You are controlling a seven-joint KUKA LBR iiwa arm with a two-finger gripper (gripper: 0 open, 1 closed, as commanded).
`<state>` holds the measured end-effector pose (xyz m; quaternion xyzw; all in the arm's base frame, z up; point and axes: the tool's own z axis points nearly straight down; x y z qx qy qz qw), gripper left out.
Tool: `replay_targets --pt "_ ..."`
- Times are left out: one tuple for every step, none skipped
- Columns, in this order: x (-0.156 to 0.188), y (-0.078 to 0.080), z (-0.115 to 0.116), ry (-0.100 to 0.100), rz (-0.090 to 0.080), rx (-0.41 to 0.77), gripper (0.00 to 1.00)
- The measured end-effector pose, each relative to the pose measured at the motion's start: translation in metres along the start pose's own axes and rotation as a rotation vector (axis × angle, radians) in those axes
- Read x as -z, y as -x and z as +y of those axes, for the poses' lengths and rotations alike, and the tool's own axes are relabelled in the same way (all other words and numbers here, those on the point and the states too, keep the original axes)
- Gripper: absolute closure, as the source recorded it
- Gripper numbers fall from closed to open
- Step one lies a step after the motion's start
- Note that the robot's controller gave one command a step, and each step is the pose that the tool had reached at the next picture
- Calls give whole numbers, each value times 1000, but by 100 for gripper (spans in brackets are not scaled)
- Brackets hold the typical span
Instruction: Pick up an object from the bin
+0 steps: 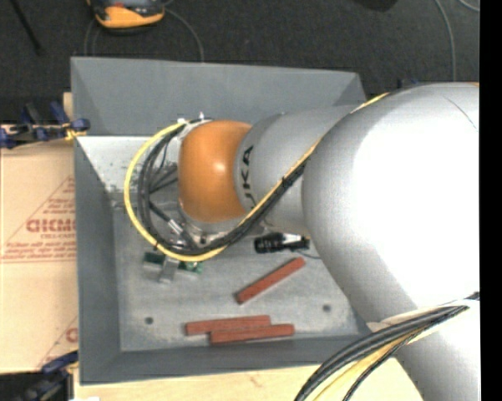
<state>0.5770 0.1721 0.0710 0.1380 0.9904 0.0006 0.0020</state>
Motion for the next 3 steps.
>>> replay_targets --pt "0 0 0 0 0 0 100" --pt "1 0 0 0 1 -1 100" --pt "6 -1 -1 -2 5 -2 100"
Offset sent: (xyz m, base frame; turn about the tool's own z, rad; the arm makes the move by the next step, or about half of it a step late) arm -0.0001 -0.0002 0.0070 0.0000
